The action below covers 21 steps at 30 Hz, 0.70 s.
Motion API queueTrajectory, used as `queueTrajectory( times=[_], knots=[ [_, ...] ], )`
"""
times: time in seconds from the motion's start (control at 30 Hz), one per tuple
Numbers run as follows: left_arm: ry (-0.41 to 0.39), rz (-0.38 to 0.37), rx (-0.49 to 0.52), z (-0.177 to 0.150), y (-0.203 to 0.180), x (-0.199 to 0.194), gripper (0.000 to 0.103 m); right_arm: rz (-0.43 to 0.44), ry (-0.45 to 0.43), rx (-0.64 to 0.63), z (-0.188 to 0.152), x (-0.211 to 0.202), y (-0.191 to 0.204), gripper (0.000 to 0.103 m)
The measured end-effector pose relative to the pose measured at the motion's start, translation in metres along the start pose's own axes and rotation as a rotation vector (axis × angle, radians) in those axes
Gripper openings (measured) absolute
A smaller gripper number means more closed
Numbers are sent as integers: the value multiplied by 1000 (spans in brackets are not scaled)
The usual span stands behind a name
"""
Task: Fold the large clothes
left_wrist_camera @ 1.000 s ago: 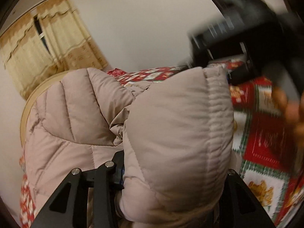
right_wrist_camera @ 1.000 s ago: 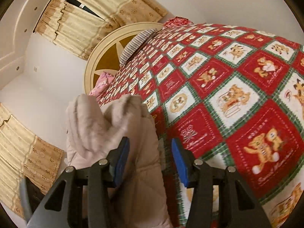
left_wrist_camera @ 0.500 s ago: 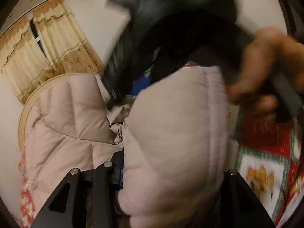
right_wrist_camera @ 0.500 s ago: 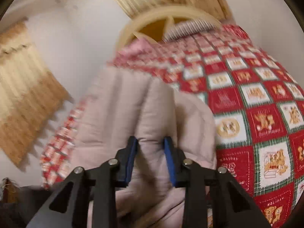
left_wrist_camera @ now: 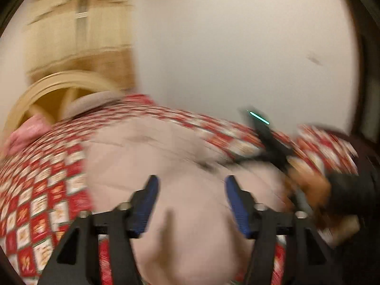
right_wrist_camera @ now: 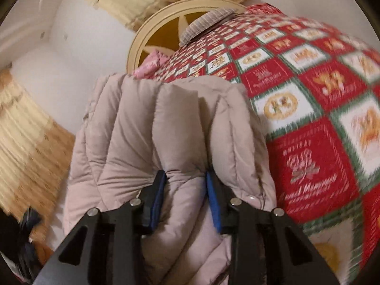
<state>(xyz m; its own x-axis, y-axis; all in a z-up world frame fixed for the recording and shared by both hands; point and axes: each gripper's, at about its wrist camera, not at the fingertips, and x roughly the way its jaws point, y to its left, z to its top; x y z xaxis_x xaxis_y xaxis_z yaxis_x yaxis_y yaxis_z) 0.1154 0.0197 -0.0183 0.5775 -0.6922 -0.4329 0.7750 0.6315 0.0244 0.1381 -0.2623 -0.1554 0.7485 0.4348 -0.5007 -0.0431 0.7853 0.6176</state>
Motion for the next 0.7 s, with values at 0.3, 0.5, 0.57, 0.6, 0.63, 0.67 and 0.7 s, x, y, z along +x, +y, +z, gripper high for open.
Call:
queueTrajectory(
  times=[0.3,0.5,0.57,0.6,0.63,0.67,0.7],
  knots=[
    [102,243,-577,37,84,128,72,-3,-49,39,-15,-8,8,35],
    [109,361,-378,14,36,147,77,33,-36,71,-15,-13,-3,39],
    [102,369,-359,8,38,152,77,18,-22,32,-13,-14,0,42],
    [104,375,-353,6,38,153,77,-1,-8,-2,-11,-17,6,44],
    [109,387,-342,5,37,154,77,-14,4,-21,-9,-20,9,49],
    [116,402,-325,3,38,160,77,-29,9,-36,-5,-28,12,51],
    [119,417,-308,2,35,161,77,-28,0,-41,-2,-34,13,60]
  ],
)
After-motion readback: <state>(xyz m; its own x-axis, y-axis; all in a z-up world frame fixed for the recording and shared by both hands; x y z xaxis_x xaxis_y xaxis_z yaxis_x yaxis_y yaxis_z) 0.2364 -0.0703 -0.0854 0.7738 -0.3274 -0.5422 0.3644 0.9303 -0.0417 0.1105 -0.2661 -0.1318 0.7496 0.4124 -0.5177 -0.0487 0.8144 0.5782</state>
